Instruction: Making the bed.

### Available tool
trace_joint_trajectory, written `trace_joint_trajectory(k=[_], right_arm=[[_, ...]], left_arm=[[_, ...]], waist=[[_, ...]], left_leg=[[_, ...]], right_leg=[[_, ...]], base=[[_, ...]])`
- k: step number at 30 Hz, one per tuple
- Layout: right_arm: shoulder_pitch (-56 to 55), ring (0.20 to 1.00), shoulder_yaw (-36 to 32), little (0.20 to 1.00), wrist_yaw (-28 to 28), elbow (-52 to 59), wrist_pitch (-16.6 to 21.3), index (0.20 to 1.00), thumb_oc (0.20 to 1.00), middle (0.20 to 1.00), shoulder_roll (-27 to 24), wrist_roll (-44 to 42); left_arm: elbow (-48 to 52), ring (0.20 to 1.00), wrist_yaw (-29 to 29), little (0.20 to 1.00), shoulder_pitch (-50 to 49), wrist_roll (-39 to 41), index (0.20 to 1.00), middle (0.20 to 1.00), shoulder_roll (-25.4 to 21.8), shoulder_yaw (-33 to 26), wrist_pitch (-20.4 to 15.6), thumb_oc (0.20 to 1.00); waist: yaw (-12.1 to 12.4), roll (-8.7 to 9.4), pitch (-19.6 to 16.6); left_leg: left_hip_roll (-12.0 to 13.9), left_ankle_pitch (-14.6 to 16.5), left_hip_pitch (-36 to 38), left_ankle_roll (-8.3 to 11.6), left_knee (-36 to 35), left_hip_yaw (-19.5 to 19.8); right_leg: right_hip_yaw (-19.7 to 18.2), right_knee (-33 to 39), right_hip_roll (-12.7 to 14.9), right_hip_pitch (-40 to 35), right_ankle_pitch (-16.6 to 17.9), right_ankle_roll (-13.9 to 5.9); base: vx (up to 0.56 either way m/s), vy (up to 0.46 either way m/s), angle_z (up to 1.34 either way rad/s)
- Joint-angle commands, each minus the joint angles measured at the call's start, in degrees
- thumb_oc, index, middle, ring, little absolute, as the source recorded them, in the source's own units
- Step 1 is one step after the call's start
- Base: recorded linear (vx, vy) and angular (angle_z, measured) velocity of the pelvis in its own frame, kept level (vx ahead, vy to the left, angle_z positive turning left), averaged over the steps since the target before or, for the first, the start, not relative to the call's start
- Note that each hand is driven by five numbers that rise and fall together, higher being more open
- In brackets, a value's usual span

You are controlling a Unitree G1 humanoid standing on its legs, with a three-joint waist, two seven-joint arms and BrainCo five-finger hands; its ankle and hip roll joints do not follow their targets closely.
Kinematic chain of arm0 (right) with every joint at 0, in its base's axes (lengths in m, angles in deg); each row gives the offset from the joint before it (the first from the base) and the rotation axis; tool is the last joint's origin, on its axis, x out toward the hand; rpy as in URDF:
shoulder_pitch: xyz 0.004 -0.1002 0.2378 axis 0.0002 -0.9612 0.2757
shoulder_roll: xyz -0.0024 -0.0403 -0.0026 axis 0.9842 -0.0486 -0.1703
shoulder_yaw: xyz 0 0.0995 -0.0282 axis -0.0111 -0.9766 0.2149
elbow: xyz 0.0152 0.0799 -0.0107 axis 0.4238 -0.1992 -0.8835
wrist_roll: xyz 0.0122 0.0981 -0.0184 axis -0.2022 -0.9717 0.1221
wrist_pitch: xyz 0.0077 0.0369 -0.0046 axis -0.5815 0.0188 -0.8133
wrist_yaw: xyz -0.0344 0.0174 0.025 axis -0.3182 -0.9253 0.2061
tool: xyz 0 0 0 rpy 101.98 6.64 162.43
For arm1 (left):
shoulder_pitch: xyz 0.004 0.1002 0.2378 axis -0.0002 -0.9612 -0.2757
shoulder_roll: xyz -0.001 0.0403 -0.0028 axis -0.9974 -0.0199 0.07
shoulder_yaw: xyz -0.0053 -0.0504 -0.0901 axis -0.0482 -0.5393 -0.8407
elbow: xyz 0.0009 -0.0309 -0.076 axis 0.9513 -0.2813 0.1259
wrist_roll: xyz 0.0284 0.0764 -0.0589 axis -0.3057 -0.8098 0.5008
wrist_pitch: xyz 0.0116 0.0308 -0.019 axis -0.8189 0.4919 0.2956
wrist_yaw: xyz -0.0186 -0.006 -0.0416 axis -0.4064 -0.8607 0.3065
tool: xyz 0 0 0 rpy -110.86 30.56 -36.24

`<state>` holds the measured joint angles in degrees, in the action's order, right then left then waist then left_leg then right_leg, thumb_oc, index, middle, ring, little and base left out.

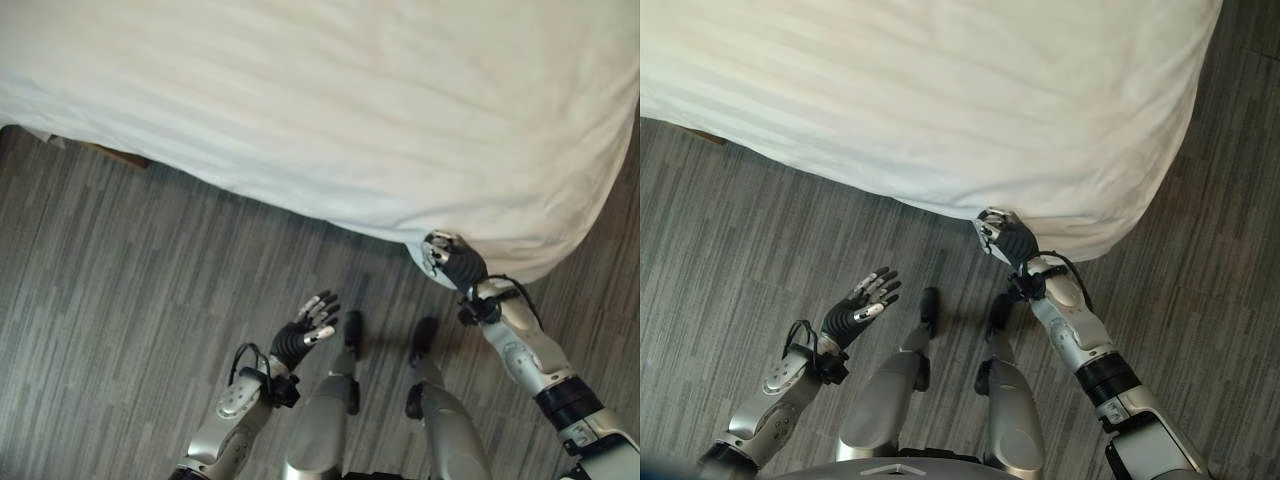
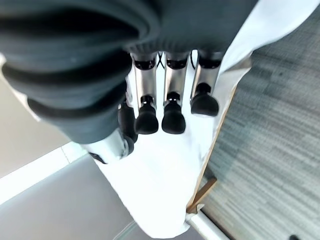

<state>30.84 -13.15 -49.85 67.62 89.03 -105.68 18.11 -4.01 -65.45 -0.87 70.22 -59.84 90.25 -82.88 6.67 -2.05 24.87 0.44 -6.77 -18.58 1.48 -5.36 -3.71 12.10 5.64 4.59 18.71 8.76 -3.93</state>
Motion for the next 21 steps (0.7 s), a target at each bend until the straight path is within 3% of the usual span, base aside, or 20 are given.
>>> trace_joint_trajectory(k=[1,10,21], right_arm=[[0.90,0.200,1.91,0.200,-1.28,4.12,1.37,0.200,0.200,0.200,-0.42,-2.30],[6.57,0.200,7.99,0.200,-2.67,4.80,0.49,0.200,0.200,0.200,2.00,-1.92],[2.44,0.200,-3.42,0.200,3.05,3.70,3.66,0.200,0.200,0.200,0.49,-2.85]], left_arm=[[1.46,1.000,0.36,1.000,-0.73,-1.55,1.000,1.000,-0.67,0.41,-2.27,1.000],[1.11,1.000,-0.06,1.000,0.10,-2.07,1.000,1.000,0.25,1.80,-2.54,1.000],[1.11,1.000,-0.47,1.000,-0.67,-1.54,1.000,1.000,0.19,0.67,-2.34,1.000]], waist=[[-0.19,1.15,-1.68],[0.83,0.96,-1.92],[0.30,0.87,-1.52]], left_leg=[[-1.48,-0.38,-0.65,1.60,0.36,1.25],[-1.47,-0.29,-0.48,1.54,0.36,1.60],[-1.46,-0.18,-0.91,1.62,0.36,2.43]], right_leg=[[0.70,-0.64,1.29,-2.50,-0.29,-4.16],[0.62,-0.64,1.11,-2.58,-0.55,-3.92],[0.79,-0.64,1.06,-2.48,-0.88,-3.83]], base=[[0.06,-0.022,0.02],[0.01,-0.005,0.02],[0.00,-0.004,0.01]])
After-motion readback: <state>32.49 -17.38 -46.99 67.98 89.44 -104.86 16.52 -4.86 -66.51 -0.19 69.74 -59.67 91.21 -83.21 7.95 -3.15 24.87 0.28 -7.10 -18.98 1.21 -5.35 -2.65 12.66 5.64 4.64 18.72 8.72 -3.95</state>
